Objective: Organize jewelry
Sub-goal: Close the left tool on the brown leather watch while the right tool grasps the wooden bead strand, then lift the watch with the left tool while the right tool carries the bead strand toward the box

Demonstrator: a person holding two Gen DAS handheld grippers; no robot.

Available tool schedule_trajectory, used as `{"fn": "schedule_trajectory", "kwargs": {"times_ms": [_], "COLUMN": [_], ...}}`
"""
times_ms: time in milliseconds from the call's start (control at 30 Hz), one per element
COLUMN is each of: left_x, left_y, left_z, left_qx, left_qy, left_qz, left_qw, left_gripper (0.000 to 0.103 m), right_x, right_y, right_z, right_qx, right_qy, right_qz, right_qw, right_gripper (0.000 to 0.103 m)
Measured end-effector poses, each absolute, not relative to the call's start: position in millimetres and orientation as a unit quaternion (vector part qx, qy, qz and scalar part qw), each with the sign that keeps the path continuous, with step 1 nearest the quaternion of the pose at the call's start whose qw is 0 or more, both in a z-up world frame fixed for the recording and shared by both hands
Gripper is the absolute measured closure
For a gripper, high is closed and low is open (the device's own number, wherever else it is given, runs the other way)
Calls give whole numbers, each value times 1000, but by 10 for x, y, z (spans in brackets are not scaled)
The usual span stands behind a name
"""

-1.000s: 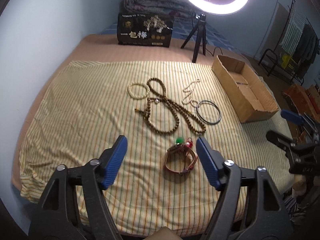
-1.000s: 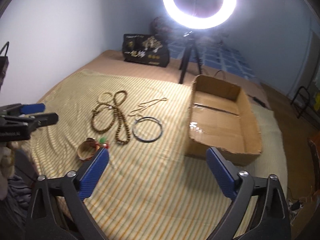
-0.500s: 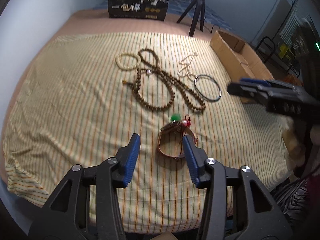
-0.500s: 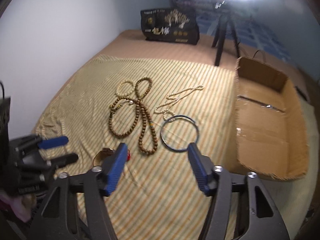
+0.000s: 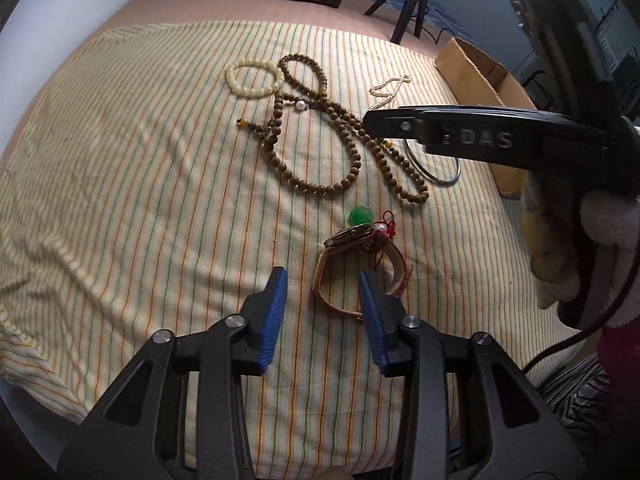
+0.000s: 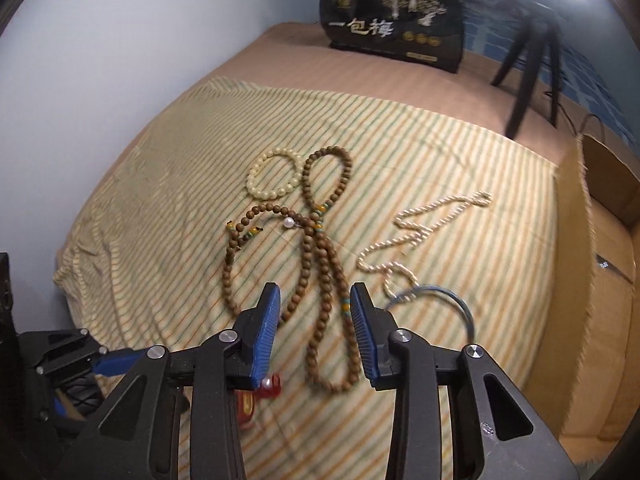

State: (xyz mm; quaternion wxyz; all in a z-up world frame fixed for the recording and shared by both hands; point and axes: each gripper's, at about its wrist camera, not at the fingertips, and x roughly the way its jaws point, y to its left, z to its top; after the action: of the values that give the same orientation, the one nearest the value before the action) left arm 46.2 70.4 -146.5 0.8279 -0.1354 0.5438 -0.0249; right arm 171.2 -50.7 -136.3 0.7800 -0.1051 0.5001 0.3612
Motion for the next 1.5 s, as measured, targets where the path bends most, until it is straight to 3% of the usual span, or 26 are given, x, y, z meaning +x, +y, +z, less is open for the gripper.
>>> {"fn": "schedule_trajectory", "kwargs": {"times_ms": [167,733,900,967,1067,1500], "left_x": [515,672,724,747,767,704], "left_y": [694,701,657,637,638,819], "left_z": [-1519,-1736,-1763,-1773,-1788,-1752], "left_qx": [-134,-134,-127,-119,-114,-98], "left_qy": [549,564,564,564,563,548], "left_qz": [-28,-26,-28,-26,-23,16], "left_qw": [825,815,815,817,818,830], "left_gripper": [70,78,85,94,98,99], "right_x": [1809,2003,1929,1896,1874,1880], "right_y": [-390,-138,-93,-80,-85,-173], "right_z": [-1506,-1748,-1749,-1745,-1740,-1706], "right_qx": [-116,-152,-179,-187,-188,-164], "right_qy": [510,516,506,502,500,501], "right_qz": [357,339,335,332,333,341], "right_qw": [774,772,775,776,777,778], "right_gripper": [76,76,76,79,89,92]}}
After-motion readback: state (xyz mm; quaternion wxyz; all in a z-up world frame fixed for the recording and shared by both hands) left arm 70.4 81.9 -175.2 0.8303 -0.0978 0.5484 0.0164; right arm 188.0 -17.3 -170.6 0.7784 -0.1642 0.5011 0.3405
